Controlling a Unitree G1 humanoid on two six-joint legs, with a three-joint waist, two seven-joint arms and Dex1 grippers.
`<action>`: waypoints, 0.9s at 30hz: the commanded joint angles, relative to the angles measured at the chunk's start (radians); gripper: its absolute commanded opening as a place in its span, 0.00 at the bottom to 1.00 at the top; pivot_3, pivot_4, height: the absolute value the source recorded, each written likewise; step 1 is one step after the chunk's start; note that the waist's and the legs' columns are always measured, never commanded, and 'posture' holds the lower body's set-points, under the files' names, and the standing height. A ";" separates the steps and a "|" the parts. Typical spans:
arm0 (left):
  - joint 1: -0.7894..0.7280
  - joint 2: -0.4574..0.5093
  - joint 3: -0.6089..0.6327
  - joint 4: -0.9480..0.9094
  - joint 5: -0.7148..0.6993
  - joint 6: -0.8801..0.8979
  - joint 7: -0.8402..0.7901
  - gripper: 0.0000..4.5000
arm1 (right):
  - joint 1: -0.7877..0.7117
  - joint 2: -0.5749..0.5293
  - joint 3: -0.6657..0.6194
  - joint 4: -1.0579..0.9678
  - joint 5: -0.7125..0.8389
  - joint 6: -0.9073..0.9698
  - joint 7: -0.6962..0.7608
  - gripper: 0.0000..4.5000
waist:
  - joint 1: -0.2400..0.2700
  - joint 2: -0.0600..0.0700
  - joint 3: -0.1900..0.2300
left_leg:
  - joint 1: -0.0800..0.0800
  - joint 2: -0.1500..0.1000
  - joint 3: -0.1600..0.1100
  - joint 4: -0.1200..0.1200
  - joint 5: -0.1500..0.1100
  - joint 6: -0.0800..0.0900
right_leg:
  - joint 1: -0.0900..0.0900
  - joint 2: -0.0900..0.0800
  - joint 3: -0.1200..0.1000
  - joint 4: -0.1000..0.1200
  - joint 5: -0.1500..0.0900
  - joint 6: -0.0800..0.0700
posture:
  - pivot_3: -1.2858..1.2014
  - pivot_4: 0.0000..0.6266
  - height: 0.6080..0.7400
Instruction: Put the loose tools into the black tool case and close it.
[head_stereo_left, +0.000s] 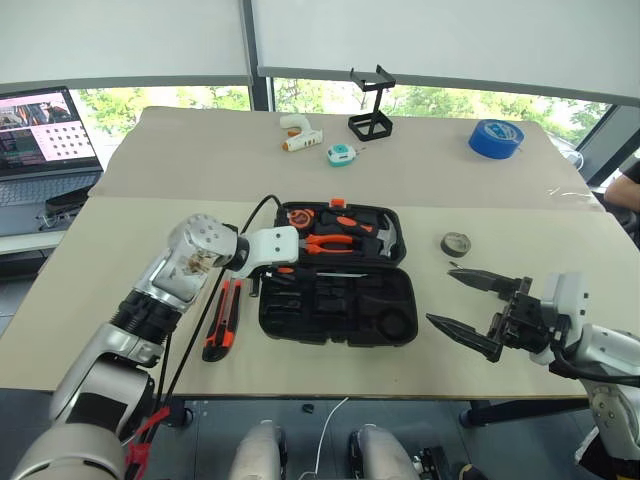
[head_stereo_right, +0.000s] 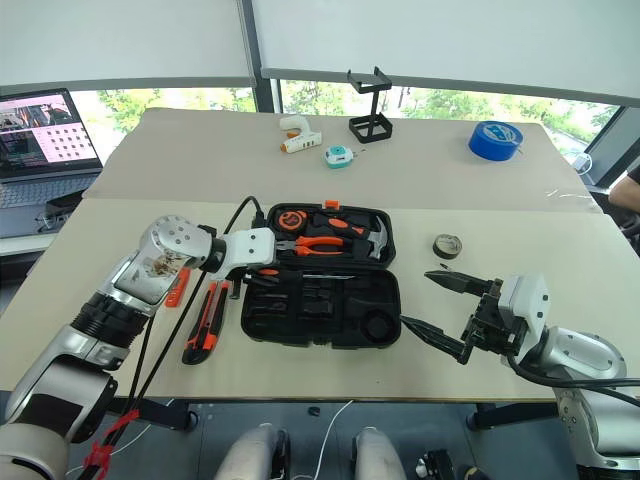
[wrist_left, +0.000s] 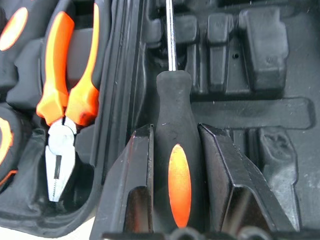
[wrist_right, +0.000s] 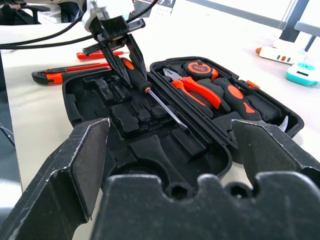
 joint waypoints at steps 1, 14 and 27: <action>-0.040 -0.022 0.004 0.027 0.029 -0.040 0.028 0.20 | -0.004 0.003 -0.016 -0.037 0.019 0.006 -0.006 1.00 | 0.000 0.000 0.000 | 0.000 0.000 0.000 0.000 0.000 0.000 | 0.000 0.000 0.000 0.000 0.000 0.000 | 0.52 0.24 1.00; -0.049 -0.065 0.023 0.078 0.024 -0.126 0.027 0.54 | 0.008 0.016 -0.014 -0.051 0.019 0.016 -0.012 1.00 | -0.001 0.000 0.000 | 0.000 0.000 -0.001 0.000 0.000 0.000 | 0.000 0.000 0.000 0.000 0.000 0.000 | 0.52 0.24 1.00; 0.012 -0.162 0.189 0.128 -0.164 -0.065 0.077 0.28 | 0.028 0.056 -0.040 -0.027 0.012 -0.002 -0.028 1.00 | -0.001 0.000 0.000 | -0.003 0.000 -0.002 0.004 -0.001 0.001 | 0.000 0.000 -0.001 0.001 0.000 0.000 | 0.52 0.24 1.00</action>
